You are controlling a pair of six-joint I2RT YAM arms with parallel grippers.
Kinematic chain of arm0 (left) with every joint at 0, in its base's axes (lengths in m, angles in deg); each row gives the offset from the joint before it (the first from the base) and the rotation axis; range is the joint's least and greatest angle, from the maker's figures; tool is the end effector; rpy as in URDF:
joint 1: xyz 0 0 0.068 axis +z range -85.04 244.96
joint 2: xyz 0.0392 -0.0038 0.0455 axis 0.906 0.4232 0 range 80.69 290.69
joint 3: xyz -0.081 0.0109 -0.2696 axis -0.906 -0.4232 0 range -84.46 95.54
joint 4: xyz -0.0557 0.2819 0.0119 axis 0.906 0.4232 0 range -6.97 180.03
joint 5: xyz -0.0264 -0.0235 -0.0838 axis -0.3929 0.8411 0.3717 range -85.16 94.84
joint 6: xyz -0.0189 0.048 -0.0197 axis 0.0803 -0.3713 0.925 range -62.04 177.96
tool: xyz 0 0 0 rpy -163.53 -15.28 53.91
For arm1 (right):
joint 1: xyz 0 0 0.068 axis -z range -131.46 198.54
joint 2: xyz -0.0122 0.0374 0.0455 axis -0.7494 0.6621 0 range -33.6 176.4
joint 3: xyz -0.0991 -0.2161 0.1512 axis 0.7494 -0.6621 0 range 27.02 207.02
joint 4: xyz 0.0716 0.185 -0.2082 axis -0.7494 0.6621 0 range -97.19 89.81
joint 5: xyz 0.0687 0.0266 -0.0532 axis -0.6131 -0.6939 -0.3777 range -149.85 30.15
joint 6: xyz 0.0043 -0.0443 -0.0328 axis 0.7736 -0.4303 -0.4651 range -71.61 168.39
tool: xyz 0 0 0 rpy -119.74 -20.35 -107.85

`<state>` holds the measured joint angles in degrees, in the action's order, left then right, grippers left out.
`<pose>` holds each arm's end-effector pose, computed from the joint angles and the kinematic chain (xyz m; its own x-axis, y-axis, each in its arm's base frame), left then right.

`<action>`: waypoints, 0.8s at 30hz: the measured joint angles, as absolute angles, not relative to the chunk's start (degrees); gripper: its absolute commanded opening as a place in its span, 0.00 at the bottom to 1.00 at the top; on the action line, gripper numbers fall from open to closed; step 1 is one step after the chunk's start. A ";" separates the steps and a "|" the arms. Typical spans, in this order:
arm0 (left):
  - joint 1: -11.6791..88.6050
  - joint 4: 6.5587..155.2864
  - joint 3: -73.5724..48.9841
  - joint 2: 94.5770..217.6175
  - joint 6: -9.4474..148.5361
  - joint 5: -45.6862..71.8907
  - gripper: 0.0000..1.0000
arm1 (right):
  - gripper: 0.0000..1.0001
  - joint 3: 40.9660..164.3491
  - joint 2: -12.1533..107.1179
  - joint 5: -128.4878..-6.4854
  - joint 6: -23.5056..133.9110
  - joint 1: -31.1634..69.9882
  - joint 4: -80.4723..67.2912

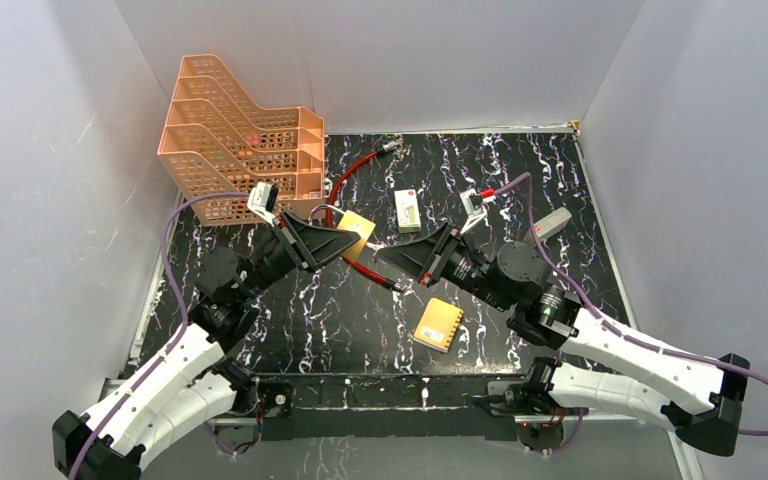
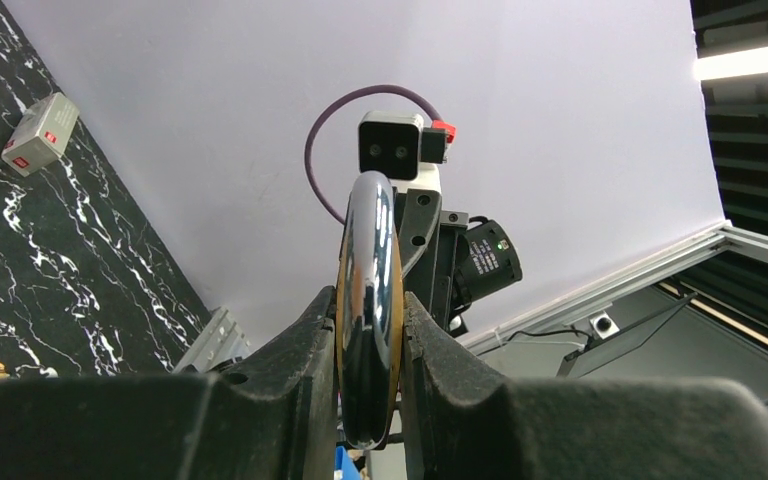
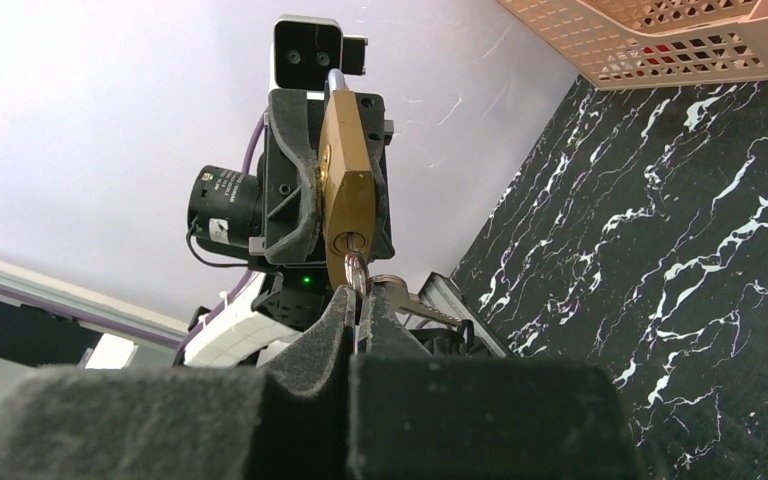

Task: Unlock with the key

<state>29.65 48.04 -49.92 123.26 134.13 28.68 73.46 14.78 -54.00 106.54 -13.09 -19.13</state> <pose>0.1495 -0.1243 0.3688 -0.7103 -0.5852 -0.3911 0.5559 -0.1256 -0.8217 0.1092 0.1942 0.3878 -0.6596 0.5571 -0.5046 -0.5068 0.1661 0.8459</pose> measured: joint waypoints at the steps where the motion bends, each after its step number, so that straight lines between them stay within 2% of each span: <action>1: 29.65 48.24 -49.92 123.28 134.02 28.52 0.00 | 0.00 73.50 15.00 -53.91 106.49 -13.09 -19.15; 14: 29.83 49.12 -49.04 125.27 133.95 28.35 0.00 | 0.00 74.99 17.47 -53.32 104.94 -12.96 -19.02; 24: 26.35 49.18 -47.25 127.59 131.46 24.87 0.00 | 0.00 75.14 17.40 -52.38 104.55 -12.54 -18.32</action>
